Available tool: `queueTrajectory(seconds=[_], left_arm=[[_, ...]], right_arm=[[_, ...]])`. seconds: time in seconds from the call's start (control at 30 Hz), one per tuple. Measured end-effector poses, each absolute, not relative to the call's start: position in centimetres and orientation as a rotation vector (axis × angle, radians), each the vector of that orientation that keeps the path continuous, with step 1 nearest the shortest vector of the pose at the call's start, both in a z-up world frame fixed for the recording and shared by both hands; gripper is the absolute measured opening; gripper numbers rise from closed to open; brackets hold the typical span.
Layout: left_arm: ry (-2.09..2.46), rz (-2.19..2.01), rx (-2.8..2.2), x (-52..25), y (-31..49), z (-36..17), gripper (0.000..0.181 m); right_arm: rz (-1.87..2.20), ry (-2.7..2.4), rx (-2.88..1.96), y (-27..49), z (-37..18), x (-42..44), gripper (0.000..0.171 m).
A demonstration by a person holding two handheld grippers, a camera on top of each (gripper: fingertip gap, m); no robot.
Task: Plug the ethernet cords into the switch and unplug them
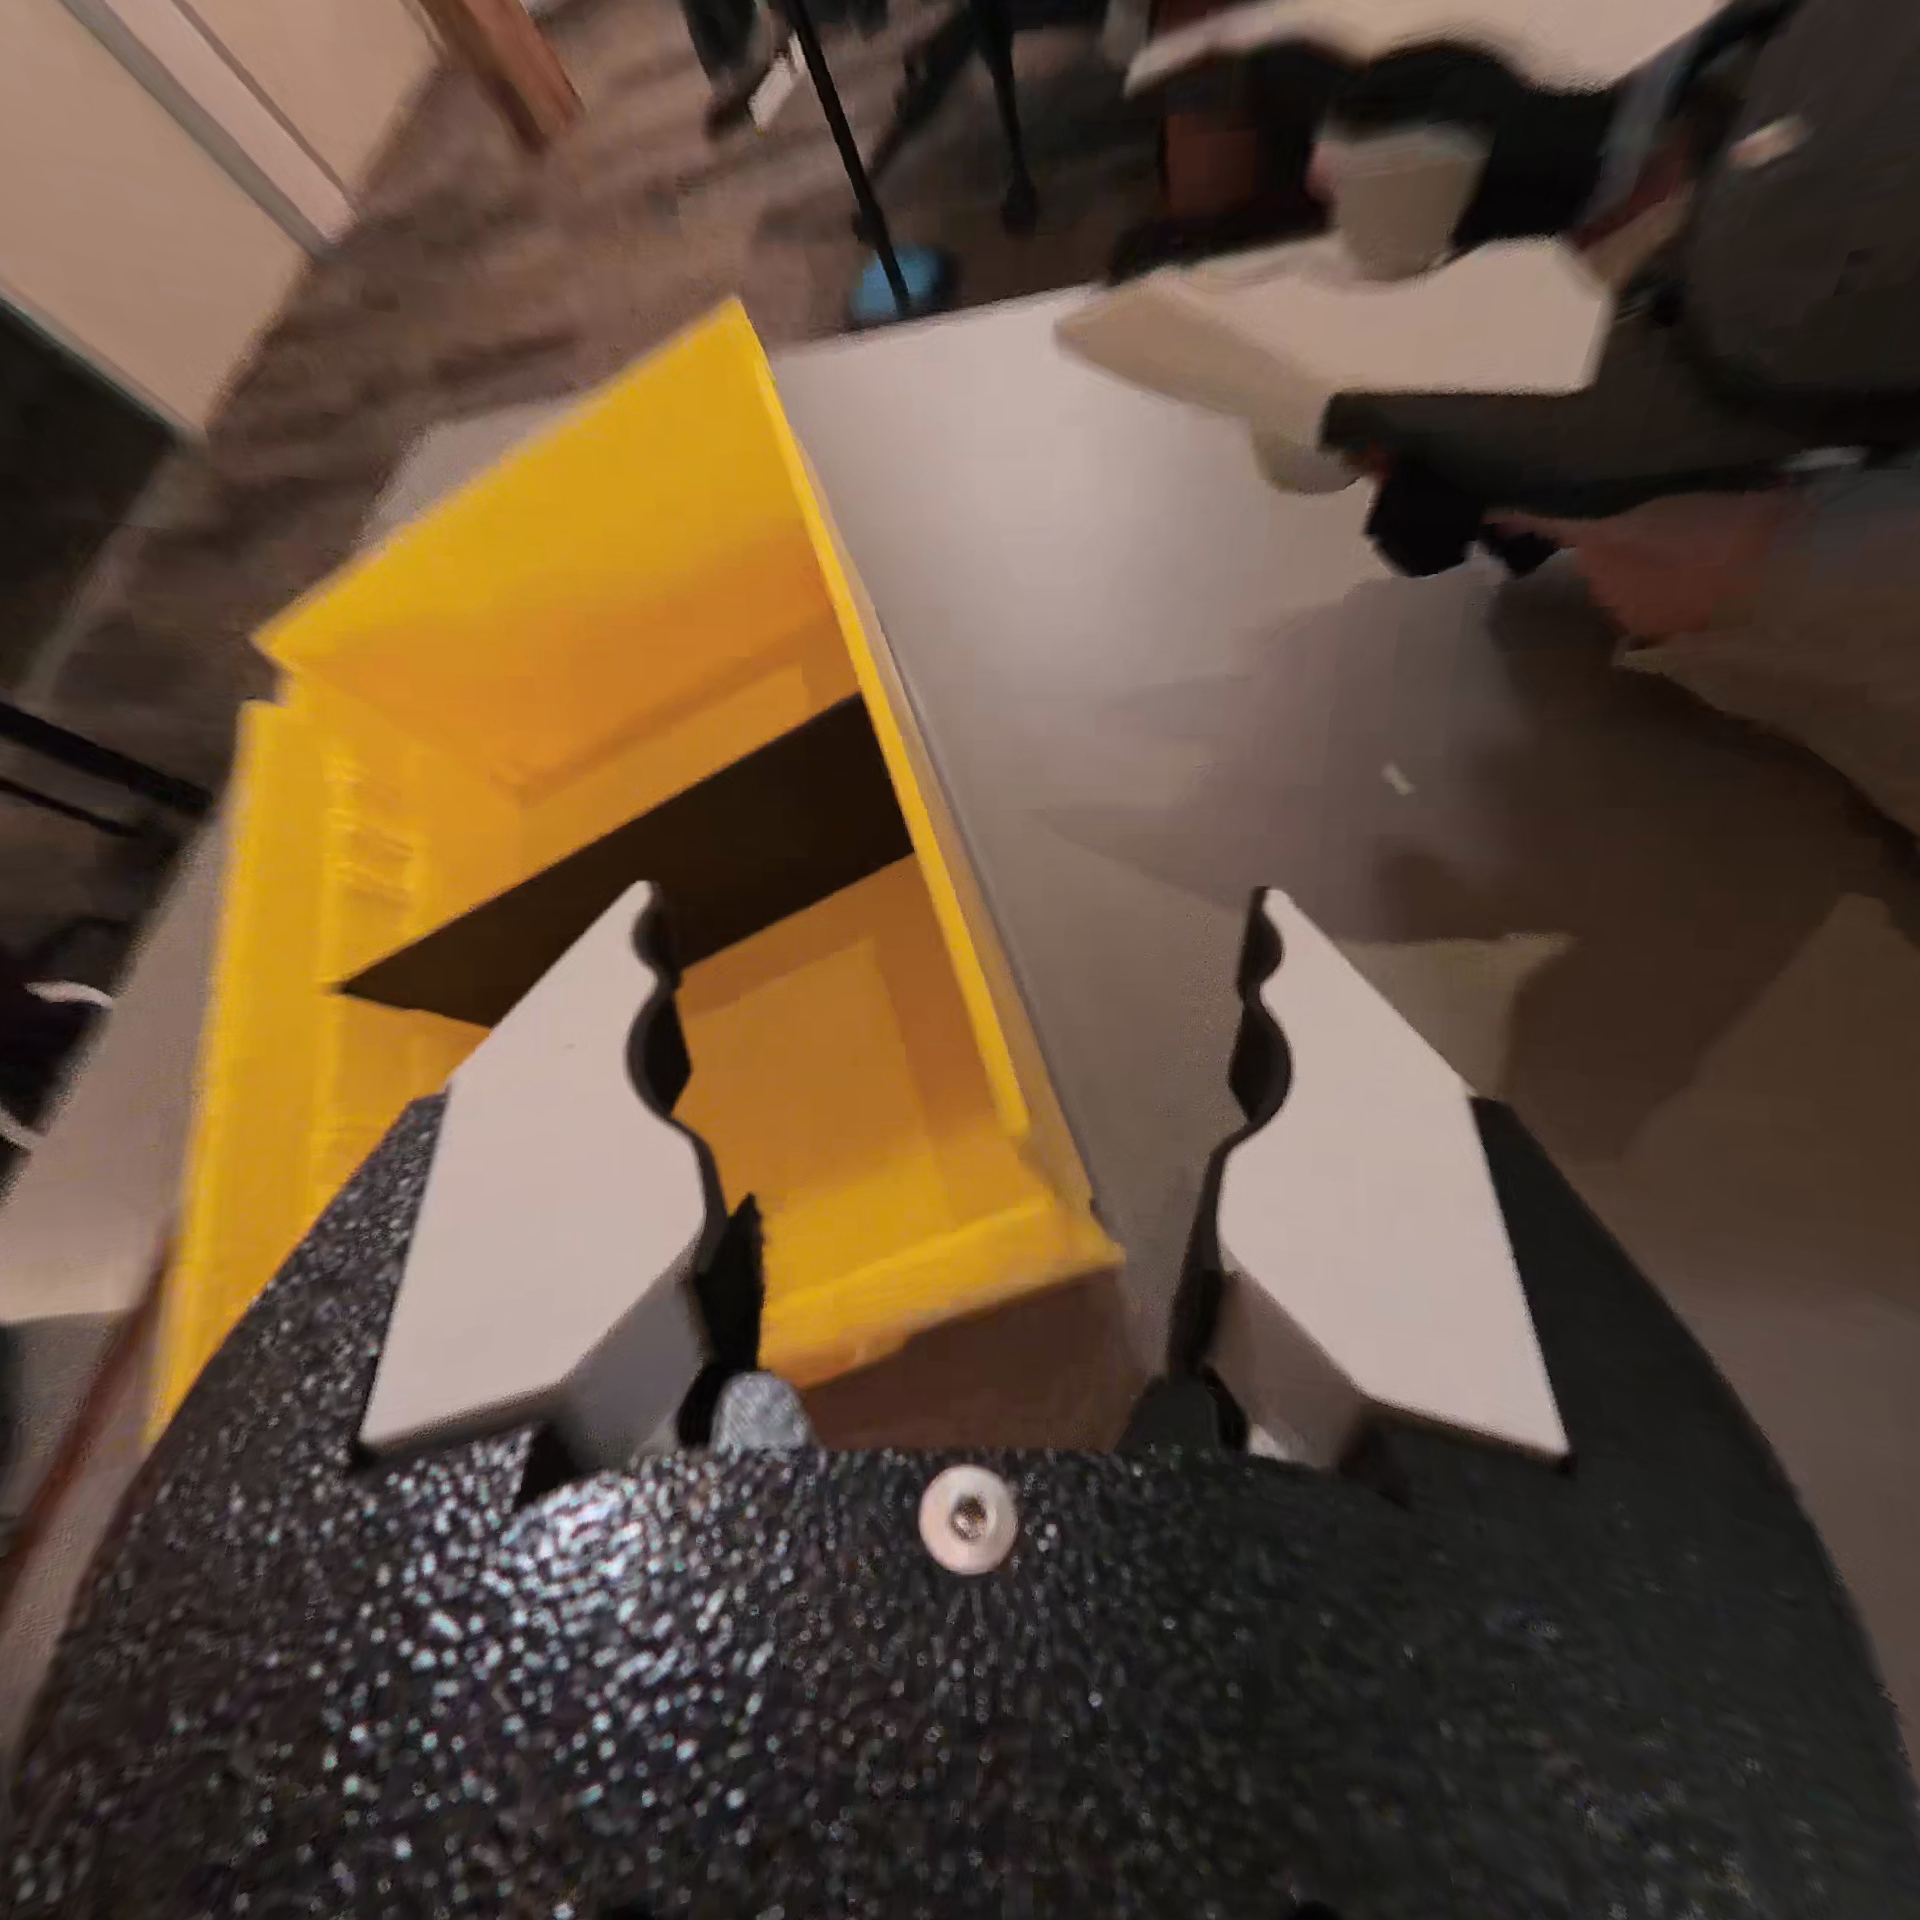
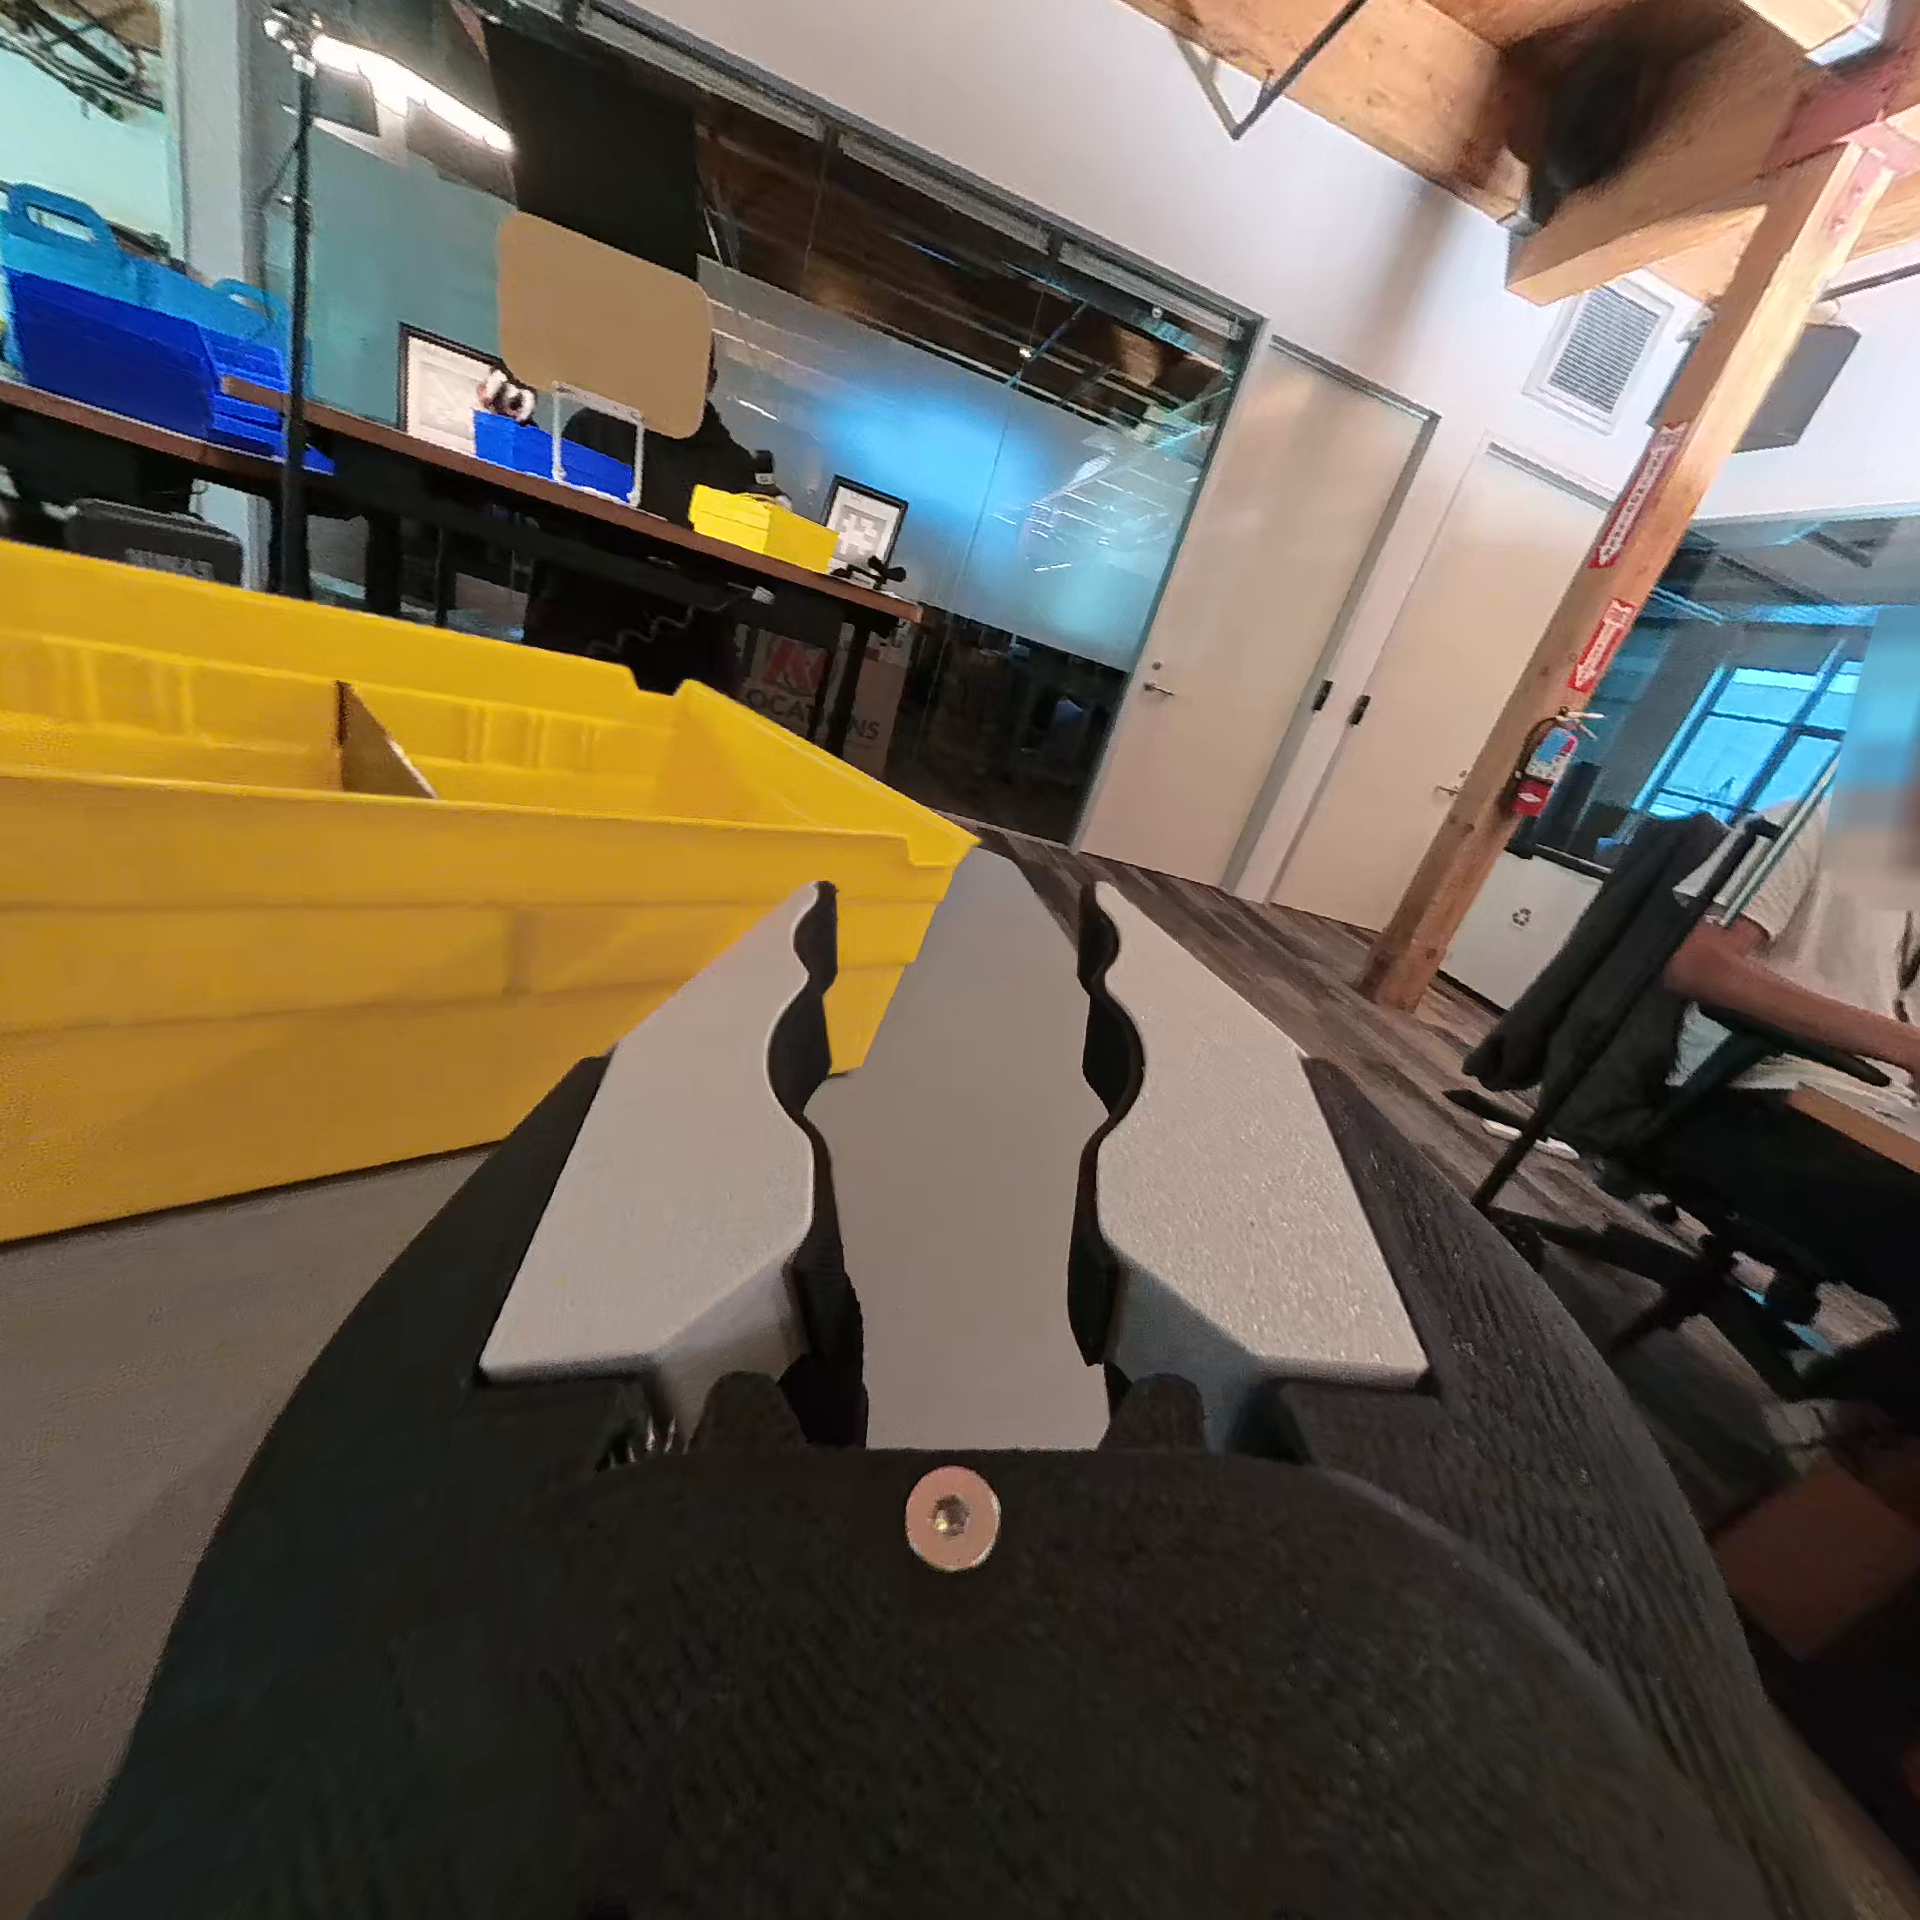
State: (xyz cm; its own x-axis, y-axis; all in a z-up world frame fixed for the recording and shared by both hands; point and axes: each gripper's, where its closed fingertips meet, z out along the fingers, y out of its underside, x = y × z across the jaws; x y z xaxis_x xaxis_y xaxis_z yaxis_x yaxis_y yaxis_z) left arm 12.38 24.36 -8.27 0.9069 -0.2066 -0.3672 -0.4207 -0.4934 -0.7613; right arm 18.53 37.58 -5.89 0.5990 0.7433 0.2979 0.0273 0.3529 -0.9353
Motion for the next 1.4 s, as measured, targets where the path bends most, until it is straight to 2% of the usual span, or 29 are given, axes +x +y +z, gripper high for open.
queueTrajectory(seconds=[0.17, 0.27, 0.33, 0.53, 0.73, 0.77, 0.87, 1.03, 1.13, 1.2, 1.27, 1.33, 1.4], left_arm=[[0.424, 0.49, -1.868, 9.5, 14.6, -2.0, 0.116], [0.201, 0.594, -1.79, 4.6, 7.6, -0.1, 0.115], [0.001, 0.678, -1.74, 0.8, 2.6, 0.3, 0.112], [-0.478, 0.81, -1.717, -6.5, -9.0, -3.4, 0.113], [-0.611, 0.739, -1.834, -7.9, -11.1, -8.8, 0.111], [-0.616, 0.729, -1.848, -8.1, -11.0, -9.3, 0.111], [-0.614, 0.714, -1.869, -8.4, -10.6, -10.0, 0.103], [-0.681, 0.807, -1.914, -10.1, -13.0, -10.6, 0.083], [-0.751, 0.799, -1.92, -11.4, -15.1, -11.0, 0.062], [-0.775, 0.75, -1.929, -11.9, -16.1, -11.3, 0.04], [-0.796, 0.71, -1.939, -12.4, -16.8, -11.5, 0.017], [-0.839, 0.704, -1.937, -13.1, -17.8, -11.6, 0.008], [-0.829, 0.683, -1.943, -13.5, -18.4, -11.7, 0.007]], right_arm=[[0.564, -0.887, -1.097, 35.7, -5.8, 17.4, 0.064], [0.6, -0.9, -1.095, 33.5, -5.4, 16.2, 0.088], [0.659, -0.901, -1.113, 31.2, -5.0, 14.8, 0.09], [0.673, -0.93, -1.254, 26.2, -5.2, 11.1, 0.11], [0.606, -1.035, -1.412, 24.7, -9.5, 8.6, 0.125], [0.585, -1.041, -1.422, 25.0, -9.7, 8.7, 0.123], [0.556, -1.029, -1.477, 26.1, -10.4, 9.6, 0.104], [0.535, -0.973, -1.507, 29.0, -10.3, 12.3, 0.066], [0.478, -0.948, -1.51, 31.3, -10.3, 13.8, 0.035], [0.474, -0.954, -1.521, 32.5, -10.6, 14.4, 0.013], [0.493, -0.949, -1.534, 33.3, -10.8, 14.9, 0.008], [0.486, -0.949, -1.546, 34.1, -10.8, 15.4, 0.006], [0.459, -0.956, -1.556, 34.9, -10.8, 16.0, 0.005]])
